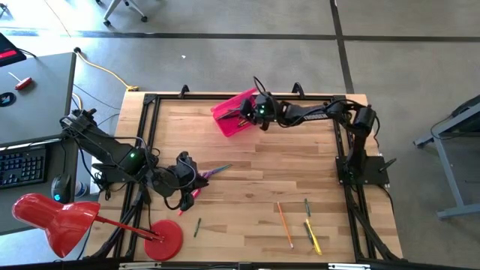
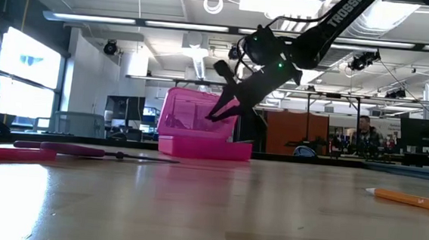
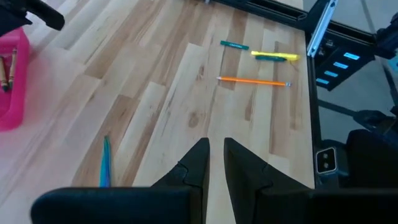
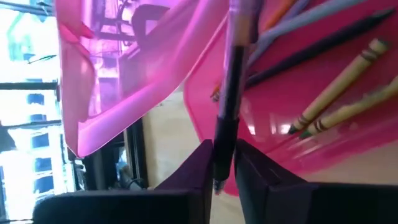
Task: Pick & place school supplies into a supply box
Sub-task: Put the black transparent pen into the pink supply box, then adjust the blue pencil
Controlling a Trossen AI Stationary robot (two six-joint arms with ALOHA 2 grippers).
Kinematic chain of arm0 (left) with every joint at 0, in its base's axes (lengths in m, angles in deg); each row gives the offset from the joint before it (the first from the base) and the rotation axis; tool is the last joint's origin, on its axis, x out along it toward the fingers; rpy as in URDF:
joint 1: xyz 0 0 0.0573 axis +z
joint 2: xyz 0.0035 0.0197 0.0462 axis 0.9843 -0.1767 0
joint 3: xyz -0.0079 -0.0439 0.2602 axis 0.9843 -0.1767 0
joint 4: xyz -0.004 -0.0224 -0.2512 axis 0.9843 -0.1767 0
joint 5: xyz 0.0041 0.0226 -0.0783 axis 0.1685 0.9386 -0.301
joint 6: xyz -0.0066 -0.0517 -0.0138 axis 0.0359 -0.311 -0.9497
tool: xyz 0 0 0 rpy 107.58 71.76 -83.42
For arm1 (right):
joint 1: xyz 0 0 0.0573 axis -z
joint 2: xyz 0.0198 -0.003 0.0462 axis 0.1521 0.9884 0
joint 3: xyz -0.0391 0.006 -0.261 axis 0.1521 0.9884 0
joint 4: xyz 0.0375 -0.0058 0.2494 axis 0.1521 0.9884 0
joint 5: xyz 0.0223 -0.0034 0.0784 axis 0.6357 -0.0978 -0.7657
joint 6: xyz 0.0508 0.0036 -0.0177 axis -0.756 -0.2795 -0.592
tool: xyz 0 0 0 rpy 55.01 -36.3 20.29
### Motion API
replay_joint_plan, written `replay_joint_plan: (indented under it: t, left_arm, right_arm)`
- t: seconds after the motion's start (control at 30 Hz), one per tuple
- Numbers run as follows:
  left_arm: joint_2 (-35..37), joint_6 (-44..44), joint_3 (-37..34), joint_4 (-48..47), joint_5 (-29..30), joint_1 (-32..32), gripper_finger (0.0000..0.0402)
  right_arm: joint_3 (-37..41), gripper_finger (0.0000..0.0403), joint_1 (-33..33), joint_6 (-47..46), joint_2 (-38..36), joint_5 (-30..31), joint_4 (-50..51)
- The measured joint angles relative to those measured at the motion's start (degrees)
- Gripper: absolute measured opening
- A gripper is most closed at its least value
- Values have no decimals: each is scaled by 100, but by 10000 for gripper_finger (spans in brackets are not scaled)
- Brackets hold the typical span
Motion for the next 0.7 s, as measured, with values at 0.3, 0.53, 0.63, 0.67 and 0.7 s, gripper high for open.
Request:
replay_joint_plan:
  t: [0.3, 0.53, 0.63, 0.67, 0.7]
  left_arm:
    - [0, 0, 0, 0, -42, 0, 81]
    - [0, -37, 0, 0, -135, 0, 81]
    - [0, -69, 0, 8, -226, 0, 81]
    - [0, -100, 0, 21, -259, 0, 81]
    - [0, -147, 0, 38, -269, 0, 81]
  right_arm:
    - [258, 86, -49, -396, 0, 107, 31]
    - [255, 103, 66, 36, 0, -648, -927]
    - [247, 97, 221, 368, 0, -1148, -1242]
    - [247, 95, 278, 542, 0, -1238, -1240]
    - [247, 92, 336, 786, 0, -1268, -1225]
